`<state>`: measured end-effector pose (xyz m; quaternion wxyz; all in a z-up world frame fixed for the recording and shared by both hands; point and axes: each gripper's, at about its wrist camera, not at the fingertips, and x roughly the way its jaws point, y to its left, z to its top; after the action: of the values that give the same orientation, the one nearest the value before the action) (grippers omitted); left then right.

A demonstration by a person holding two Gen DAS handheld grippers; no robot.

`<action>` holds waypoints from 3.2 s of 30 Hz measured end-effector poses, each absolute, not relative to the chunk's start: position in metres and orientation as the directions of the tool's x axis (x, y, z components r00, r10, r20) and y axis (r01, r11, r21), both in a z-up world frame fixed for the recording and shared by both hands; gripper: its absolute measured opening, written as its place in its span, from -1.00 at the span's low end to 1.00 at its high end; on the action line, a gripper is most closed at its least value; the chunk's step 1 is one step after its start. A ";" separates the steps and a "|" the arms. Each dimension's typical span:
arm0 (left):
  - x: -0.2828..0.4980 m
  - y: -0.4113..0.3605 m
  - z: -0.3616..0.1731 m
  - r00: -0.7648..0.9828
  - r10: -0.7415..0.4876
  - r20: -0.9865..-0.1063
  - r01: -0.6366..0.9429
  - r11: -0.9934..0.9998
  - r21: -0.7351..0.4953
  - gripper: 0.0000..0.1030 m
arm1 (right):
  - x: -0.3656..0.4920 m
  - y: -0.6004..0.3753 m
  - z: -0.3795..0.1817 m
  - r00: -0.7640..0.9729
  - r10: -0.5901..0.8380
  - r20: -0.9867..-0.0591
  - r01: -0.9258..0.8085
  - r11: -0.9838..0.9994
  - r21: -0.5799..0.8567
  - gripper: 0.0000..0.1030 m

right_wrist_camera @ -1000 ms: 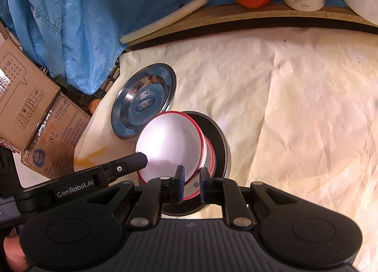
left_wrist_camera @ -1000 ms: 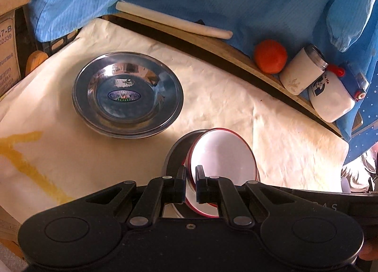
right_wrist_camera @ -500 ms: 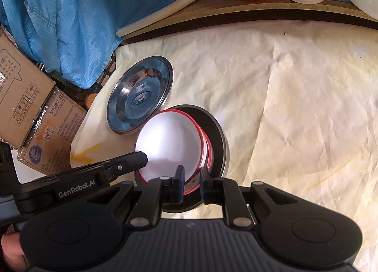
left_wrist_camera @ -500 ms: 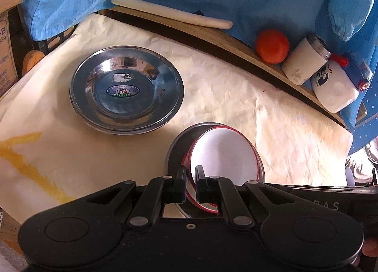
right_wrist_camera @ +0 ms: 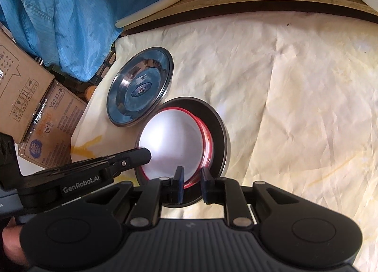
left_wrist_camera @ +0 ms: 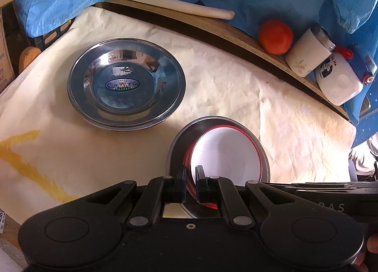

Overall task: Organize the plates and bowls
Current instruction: 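Lower the second white bowl into the white bowl and open the right gripper, then open the left gripper and bring both grippers to the steel bowl's rim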

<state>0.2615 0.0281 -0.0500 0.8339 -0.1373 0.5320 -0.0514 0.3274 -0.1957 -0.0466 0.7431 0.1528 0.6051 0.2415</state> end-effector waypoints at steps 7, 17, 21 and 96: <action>0.268 0.029 -0.051 0.391 -0.247 -0.887 -0.036 0.959 -0.283 -0.79 | 0.329 -0.197 -0.047 0.138 0.550 -0.824 -0.175 0.832 0.526 -0.58; 0.272 0.035 -0.045 0.366 -0.276 -0.889 0.011 0.956 -0.292 -0.60 | 0.330 -0.199 -0.043 0.149 0.552 -0.820 -0.180 0.831 0.527 -0.36; 0.272 0.036 -0.040 0.364 -0.287 -0.886 0.043 0.956 -0.292 -0.26 | 0.330 -0.200 -0.037 0.164 0.555 -0.815 -0.188 0.829 0.527 -0.10; 0.269 0.067 -0.056 0.418 -0.118 -0.901 0.148 0.987 -0.061 0.98 | 0.320 -0.213 -0.026 0.358 0.259 -0.897 -0.342 0.930 0.133 1.00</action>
<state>0.2692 0.0666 -0.0564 0.8420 0.0139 0.5335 -0.0791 0.3202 -0.2126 -0.0260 0.8232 -0.0384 0.5362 0.1825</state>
